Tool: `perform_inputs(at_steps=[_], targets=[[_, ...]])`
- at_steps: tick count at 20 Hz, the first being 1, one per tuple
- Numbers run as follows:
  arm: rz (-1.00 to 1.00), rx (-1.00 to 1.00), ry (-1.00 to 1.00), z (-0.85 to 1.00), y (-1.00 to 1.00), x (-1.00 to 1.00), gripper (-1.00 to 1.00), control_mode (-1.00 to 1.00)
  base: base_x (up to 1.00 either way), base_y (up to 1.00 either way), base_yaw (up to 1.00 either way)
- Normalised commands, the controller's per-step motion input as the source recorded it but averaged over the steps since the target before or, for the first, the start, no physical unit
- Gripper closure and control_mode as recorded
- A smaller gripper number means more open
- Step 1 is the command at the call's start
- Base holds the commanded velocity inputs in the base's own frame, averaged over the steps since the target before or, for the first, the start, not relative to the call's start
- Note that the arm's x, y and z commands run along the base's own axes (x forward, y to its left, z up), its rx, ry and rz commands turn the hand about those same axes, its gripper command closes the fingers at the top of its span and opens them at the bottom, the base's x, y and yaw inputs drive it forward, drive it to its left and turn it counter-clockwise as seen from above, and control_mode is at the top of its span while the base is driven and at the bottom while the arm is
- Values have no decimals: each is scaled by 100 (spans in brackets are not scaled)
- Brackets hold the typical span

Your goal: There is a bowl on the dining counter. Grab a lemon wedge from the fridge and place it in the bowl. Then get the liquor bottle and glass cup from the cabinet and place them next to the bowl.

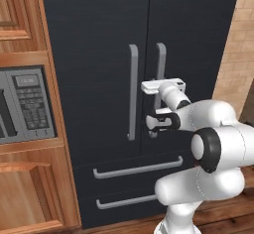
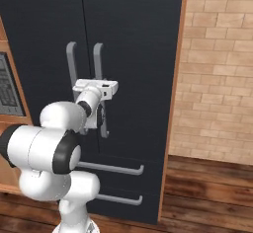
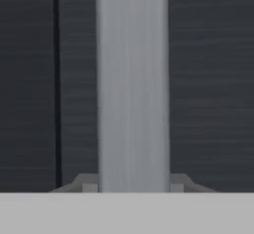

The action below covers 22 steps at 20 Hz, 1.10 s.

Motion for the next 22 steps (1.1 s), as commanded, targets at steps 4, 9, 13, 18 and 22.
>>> perform_inputs(at_steps=[4, 9, 13, 18, 22], targets=[[10, -5, 1, 13, 0, -60, 100, -100, 0, 0, 0], [10, -2, 0, 22, 0, -99, 100, -100, 0, 0, 0], [5, 0, 4, 30, -8, -99, 100, -100, 0, 0, 0], [2, 2, 13, 34, -22, -72, 100, -100, 0, 0, 0], [2, 7, 24, 3, -18, -46, 100, -100, 0, 0, 0]])
